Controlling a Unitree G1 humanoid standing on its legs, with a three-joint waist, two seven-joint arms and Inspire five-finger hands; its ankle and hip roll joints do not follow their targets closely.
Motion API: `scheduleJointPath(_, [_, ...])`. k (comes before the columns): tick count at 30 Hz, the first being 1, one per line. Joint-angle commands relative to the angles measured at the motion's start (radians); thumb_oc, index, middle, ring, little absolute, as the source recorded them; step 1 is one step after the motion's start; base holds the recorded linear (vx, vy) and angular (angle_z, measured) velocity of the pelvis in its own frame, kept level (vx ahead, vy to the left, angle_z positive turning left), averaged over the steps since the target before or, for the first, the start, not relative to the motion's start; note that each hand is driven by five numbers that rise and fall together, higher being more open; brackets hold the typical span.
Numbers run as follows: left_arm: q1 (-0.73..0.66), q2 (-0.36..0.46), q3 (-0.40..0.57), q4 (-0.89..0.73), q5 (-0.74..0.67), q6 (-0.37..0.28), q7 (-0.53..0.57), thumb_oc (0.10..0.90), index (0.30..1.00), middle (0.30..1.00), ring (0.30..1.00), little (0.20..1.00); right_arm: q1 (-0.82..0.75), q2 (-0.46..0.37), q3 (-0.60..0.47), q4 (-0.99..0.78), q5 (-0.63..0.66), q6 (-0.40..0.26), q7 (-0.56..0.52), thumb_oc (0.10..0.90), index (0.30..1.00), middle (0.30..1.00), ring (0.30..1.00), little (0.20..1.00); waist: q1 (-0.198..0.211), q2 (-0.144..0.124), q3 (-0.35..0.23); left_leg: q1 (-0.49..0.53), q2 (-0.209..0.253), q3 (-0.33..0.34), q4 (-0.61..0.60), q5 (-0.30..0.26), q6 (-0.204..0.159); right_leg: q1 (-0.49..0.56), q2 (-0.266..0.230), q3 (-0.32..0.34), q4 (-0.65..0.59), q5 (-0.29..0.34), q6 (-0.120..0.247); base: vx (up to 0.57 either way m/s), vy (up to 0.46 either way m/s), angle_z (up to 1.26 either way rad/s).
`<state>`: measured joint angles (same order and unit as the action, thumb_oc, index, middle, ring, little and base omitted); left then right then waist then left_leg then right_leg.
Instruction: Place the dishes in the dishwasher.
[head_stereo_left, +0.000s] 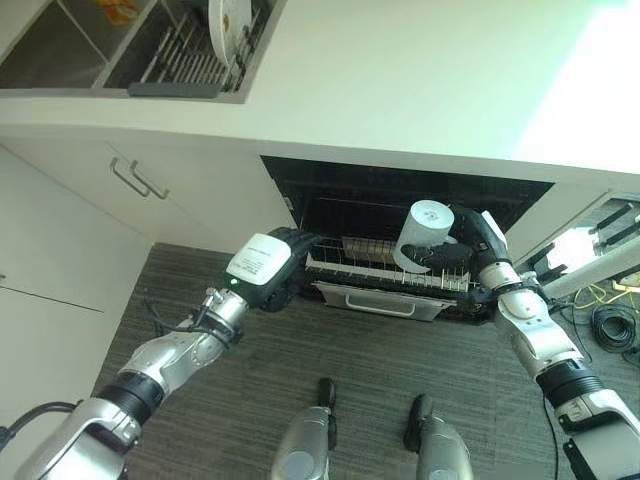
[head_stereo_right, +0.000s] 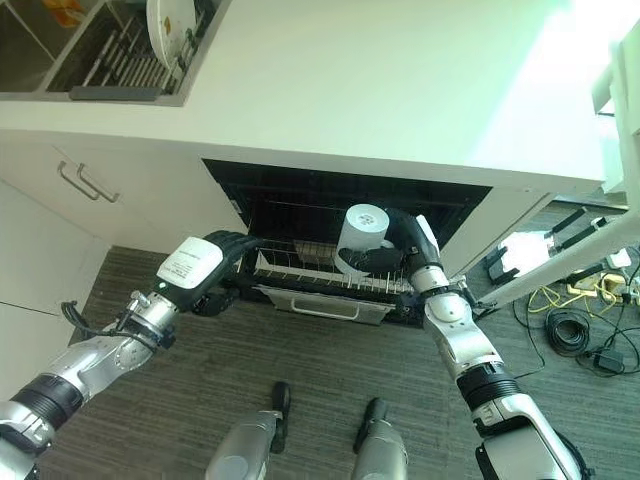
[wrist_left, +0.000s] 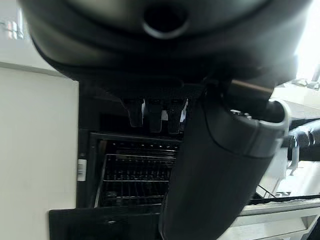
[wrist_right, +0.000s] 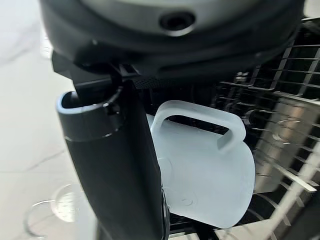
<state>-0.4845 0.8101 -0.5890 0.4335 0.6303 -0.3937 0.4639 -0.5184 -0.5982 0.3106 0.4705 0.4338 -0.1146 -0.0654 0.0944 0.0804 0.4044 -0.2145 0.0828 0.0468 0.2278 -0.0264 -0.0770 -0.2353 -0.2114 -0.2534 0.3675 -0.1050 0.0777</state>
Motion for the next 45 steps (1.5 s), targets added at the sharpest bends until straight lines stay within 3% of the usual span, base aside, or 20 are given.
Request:
scheduleJointPath(1, [-0.06, 0.047, 0.041, -0.039, -0.095, -0.056, -0.002, 0.8, 0.9, 0.9, 0.9, 0.9, -0.117, -0.045, -0.019, -0.041, 0.021, -0.092, -0.005, 0.4, 0.3, 0.3, 0.3, 0.3, -0.013, -0.015, -0.053, -0.012, 0.0, -0.035, 0.072, -0.122, 0.03, 0.069, 0.016, 0.032, -0.068, -0.036, 0.063, -0.07, -0.006, 0.0])
scheduleJointPath(8, [-0.135, 0.055, 0.001, -0.033, -0.1, -0.068, -0.054, 0.8, 0.9, 0.9, 0.9, 0.9, -0.192, -0.072, -0.024, 0.063, 0.059, -0.071, -0.004, 0.4, 0.3, 0.3, 0.3, 0.3, -0.008, -0.005, -0.007, -0.05, -0.004, -0.038, 0.072, -0.107, 0.037, 0.028, 0.025, 0.034, -0.068, -0.019, 0.062, -0.05, 0.002, -0.01])
scheduleJointPath(11, [-0.22, 0.074, -0.038, -0.043, -0.141, -0.063, -0.102, 0.8, 0.9, 0.9, 0.9, 0.9, -0.288, -0.096, -0.066, 0.213, 0.172, -0.011, 0.011, 0.4, 0.3, 0.3, 0.3, 0.3, -0.001, 0.006, 0.028, -0.094, -0.005, -0.029, 0.072, -0.097, 0.041, -0.017, 0.026, 0.032, -0.068, -0.004, 0.066, -0.1, 0.014, 0.03])
scheduleJointPath(15, [-0.287, 0.106, -0.064, -0.065, -0.193, -0.052, -0.141, 0.8, 0.9, 0.9, 0.9, 0.9, -0.386, -0.134, -0.066, 0.328, 0.201, 0.054, 0.038, 0.4, 0.3, 0.3, 0.3, 0.3, 0.008, 0.013, 0.053, -0.134, -0.009, -0.019, 0.072, -0.085, 0.046, -0.062, 0.023, 0.037, -0.056, 0.009, 0.073, -0.07, 0.032, 0.01])
scheduleJointPath(22, [-0.322, 0.113, -0.067, -0.073, -0.222, -0.05, -0.162, 0.8, 0.9, 0.9, 0.9, 0.9, -0.44, -0.126, -0.042, 0.396, 0.194, 0.093, 0.032, 0.4, 0.3, 0.3, 0.3, 0.3, 0.016, 0.02, 0.068, -0.148, -0.018, -0.014, 0.072, -0.082, 0.051, -0.084, 0.02, 0.042, -0.049, 0.014, 0.075, -0.02, 0.031, 0.02])
scheduleJointPath(34, [-0.328, 0.09, -0.054, -0.053, -0.193, -0.055, -0.14, 0.8, 0.9, 0.9, 0.9, 0.9, -0.416, -0.064, -0.008, 0.416, 0.095, 0.122, 0.032, 0.4, 0.3, 0.3, 0.3, 0.3, 0.019, 0.024, 0.083, -0.141, -0.028, -0.011, 0.072, -0.082, 0.056, -0.088, 0.015, 0.044, -0.033, 0.008, 0.073, 0.0, 0.008, 0.01])
scheduleJointPath(38, [-0.325, 0.088, -0.049, -0.065, -0.183, -0.051, -0.144, 0.8, 0.9, 0.9, 0.9, 0.9, -0.431, -0.073, 0.046, 0.41, -0.113, 0.137, 0.03, 0.4, 0.3, 0.3, 0.3, 0.3, 0.019, 0.026, 0.088, -0.144, -0.031, -0.011, 0.072, -0.08, 0.056, -0.091, 0.017, 0.046, -0.032, 0.009, 0.073, -0.04, 0.007, 0.01])
scheduleJointPath(42, [-0.326, 0.092, -0.051, -0.06, -0.18, -0.063, -0.141, 0.8, 0.9, 0.9, 0.9, 0.9, -0.432, -0.093, 0.096, 0.429, -0.199, 0.18, 0.115, 0.4, 0.3, 0.3, 0.3, 0.3, 0.019, 0.025, 0.089, -0.144, -0.031, -0.012, 0.072, -0.077, 0.056, -0.091, 0.018, 0.046, -0.033, 0.013, 0.073, -0.01, -0.001, 0.0])
scheduleJointPath(43, [-0.328, 0.093, -0.052, -0.059, -0.178, -0.067, -0.143, 0.8, 0.9, 0.9, 0.9, 0.9, -0.427, -0.1, 0.112, 0.441, -0.194, 0.19, 0.118, 0.8, 0.9, 0.9, 0.9, 0.9, 0.018, 0.024, 0.09, -0.144, -0.03, -0.013, 0.072, -0.076, 0.056, -0.09, 0.017, 0.045, -0.034, 0.015, 0.073, -0.01, -0.031, 0.01])
scheduleJointPath(45, [-0.34, 0.105, -0.059, -0.056, -0.184, -0.08, -0.154, 0.8, 0.9, 0.9, 0.9, 0.9, -0.423, -0.115, 0.127, 0.477, -0.179, 0.218, 0.126, 0.8, 0.9, 0.9, 0.9, 0.9, 0.02, 0.022, 0.089, -0.143, -0.031, -0.018, 0.072, -0.075, 0.056, -0.089, 0.017, 0.046, -0.033, 0.016, 0.073, -0.02, -0.065, 0.05])
